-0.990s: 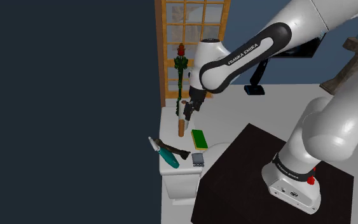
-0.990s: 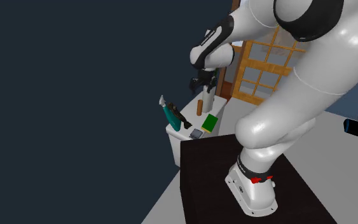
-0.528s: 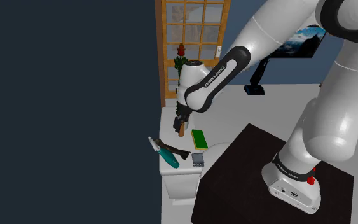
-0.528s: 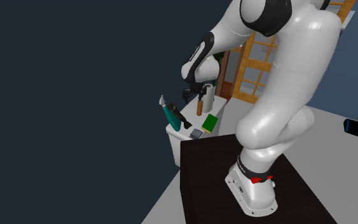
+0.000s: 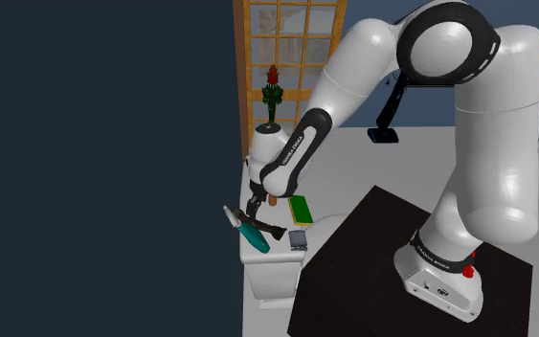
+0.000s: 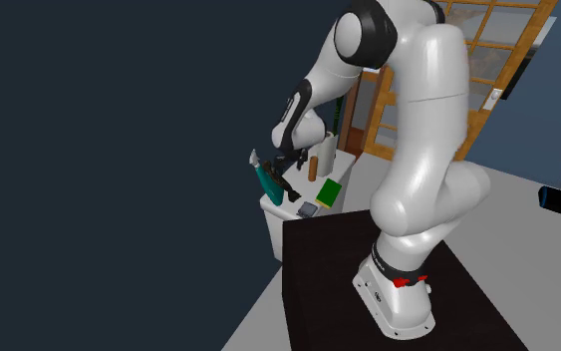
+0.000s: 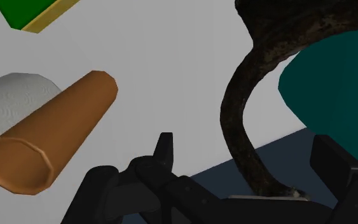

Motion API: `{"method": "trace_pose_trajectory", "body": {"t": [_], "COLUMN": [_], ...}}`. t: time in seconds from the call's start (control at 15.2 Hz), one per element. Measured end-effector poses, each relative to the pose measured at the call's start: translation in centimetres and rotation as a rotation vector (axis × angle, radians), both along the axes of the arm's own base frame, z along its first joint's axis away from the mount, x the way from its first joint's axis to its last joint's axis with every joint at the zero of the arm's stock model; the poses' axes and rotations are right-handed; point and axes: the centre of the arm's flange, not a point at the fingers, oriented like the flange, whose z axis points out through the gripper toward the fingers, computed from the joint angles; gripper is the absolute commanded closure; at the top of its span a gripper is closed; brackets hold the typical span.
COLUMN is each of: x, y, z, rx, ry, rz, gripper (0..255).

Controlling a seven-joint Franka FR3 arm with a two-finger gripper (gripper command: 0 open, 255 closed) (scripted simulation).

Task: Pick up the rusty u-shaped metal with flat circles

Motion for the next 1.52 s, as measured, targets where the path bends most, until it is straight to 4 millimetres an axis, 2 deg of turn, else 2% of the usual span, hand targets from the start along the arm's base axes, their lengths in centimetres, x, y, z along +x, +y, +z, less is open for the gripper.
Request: {"method": "trace_pose_trajectory", "body": {"t": [0.26,0.66,0.73,1.39,1.52], "x": [1.1,0.9,1.0,0.9,0.9], "y": [1.1,1.2,1.2,1.2,1.2], "z": [-2.9,-6.2,-6.4,-6.6,-6.0], "rx": [-0.004,-0.006,-0.006,-0.006,-0.006], "ry": [-0.008,-0.002,-0.002,-0.003,-0.003], "rz": [0.027,0.032,0.032,0.032,0.032], "gripper": [0,0,255,255,255]}}
